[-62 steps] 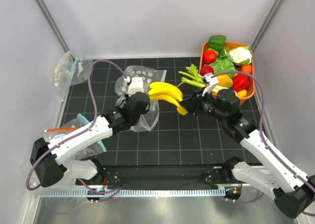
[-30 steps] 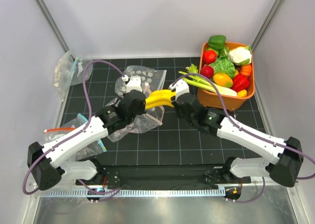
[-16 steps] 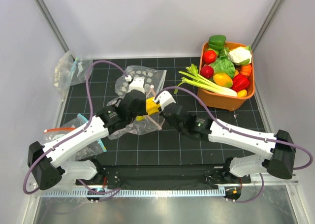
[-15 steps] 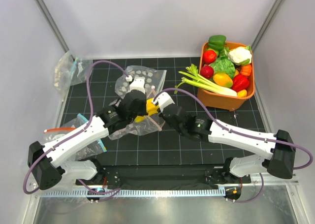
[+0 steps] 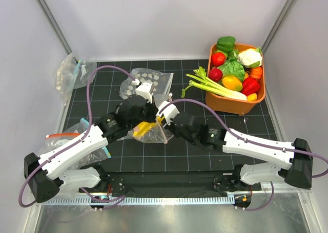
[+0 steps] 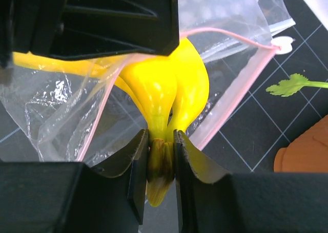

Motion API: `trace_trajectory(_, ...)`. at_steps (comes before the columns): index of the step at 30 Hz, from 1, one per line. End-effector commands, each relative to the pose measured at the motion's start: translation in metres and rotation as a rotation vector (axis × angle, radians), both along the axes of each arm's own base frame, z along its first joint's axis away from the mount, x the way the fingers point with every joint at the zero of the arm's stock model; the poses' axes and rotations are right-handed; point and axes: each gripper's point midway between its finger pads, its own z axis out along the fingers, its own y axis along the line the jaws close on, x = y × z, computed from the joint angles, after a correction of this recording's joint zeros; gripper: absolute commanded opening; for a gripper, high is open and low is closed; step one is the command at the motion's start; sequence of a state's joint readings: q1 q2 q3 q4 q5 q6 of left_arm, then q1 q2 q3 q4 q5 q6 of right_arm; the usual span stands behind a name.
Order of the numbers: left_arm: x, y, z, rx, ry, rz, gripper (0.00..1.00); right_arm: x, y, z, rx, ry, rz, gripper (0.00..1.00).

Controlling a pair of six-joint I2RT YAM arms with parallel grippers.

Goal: Place the food in the zip-top bag and seal the zipper
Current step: Place the fake fruit in the zipper food storage bag.

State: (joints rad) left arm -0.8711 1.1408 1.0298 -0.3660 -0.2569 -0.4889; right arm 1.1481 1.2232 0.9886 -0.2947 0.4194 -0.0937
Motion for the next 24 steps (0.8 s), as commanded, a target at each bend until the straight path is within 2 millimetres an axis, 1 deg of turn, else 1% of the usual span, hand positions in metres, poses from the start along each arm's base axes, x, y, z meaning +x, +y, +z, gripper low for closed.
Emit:
trace_trajectory(1, -0.009, -0.021, 0.026, -0.106, -0.057, -0.115, 0.00, -0.001, 0.009, 0.035, 0.124, -0.065, 0.036, 0.01)
trace_trajectory(3, -0.013, -0.027, 0.026, -0.119, -0.047, -0.154, 0.00, 0.003, 0.005, 0.037, 0.124, -0.085, 0.009, 0.01)
trace_trajectory(4, -0.020, -0.036, 0.028, -0.140, -0.038, -0.211, 0.00, 0.003, 0.003, 0.037, 0.123, -0.090, 0.005, 0.01)
trace_trajectory(6, -0.026, -0.046, 0.027, -0.155, -0.018, -0.276, 0.00, 0.005, 0.001, 0.040, 0.136, -0.106, -0.005, 0.01)
trace_trajectory(8, -0.035, -0.056, 0.029, -0.178, -0.001, -0.344, 0.00, 0.008, -0.001, 0.038, 0.139, -0.120, -0.022, 0.01)
trace_trajectory(9, -0.037, -0.059, 0.032, -0.191, -0.005, -0.362, 0.00, 0.010, -0.006, 0.037, 0.134, -0.129, -0.045, 0.01)
trace_trajectory(10, -0.039, -0.060, 0.032, -0.198, -0.001, -0.374, 0.00, 0.013, -0.006, 0.040, 0.147, -0.138, -0.056, 0.01)
trace_trajectory(11, -0.042, -0.060, 0.033, -0.206, 0.000, -0.386, 0.00, 0.016, -0.009, 0.036, 0.147, -0.134, -0.069, 0.01)
trace_trajectory(15, -0.044, -0.060, 0.034, -0.220, -0.003, -0.389, 0.00, 0.028, -0.011, 0.034, 0.167, -0.128, -0.095, 0.01)
trace_trajectory(16, -0.044, -0.061, 0.035, -0.226, -0.002, -0.390, 0.00, 0.030, -0.012, 0.033, 0.171, -0.124, -0.105, 0.04)
trace_trajectory(17, -0.044, -0.062, 0.034, -0.230, 0.006, -0.393, 0.00, 0.031, -0.012, 0.031, 0.172, -0.121, -0.110, 0.10)
trace_trajectory(18, -0.043, -0.063, 0.032, -0.226, 0.013, -0.389, 0.00, 0.034, -0.012, 0.032, 0.172, -0.121, -0.118, 0.19)
trace_trajectory(19, -0.040, -0.062, 0.031, -0.220, 0.017, -0.369, 0.00, 0.035, -0.014, 0.031, 0.175, -0.120, -0.130, 0.44)
trace_trajectory(20, -0.034, -0.058, 0.028, -0.203, 0.021, -0.324, 0.00, 0.035, -0.014, 0.033, 0.180, -0.118, -0.132, 0.53)
trace_trajectory(21, -0.022, -0.046, 0.018, -0.160, 0.034, -0.232, 0.00, 0.034, -0.015, 0.035, 0.188, -0.119, -0.134, 0.56)
trace_trajectory(22, -0.013, -0.039, 0.013, -0.132, 0.034, -0.172, 0.00, 0.034, -0.016, 0.034, 0.190, -0.113, -0.140, 0.59)
trace_trajectory(23, -0.005, -0.032, 0.012, -0.119, 0.031, -0.129, 0.00, 0.034, -0.017, 0.035, 0.191, -0.111, -0.142, 0.59)
trace_trajectory(24, 0.002, -0.023, 0.007, -0.096, 0.034, -0.069, 0.00, 0.033, -0.019, 0.037, 0.197, -0.110, -0.146, 0.59)
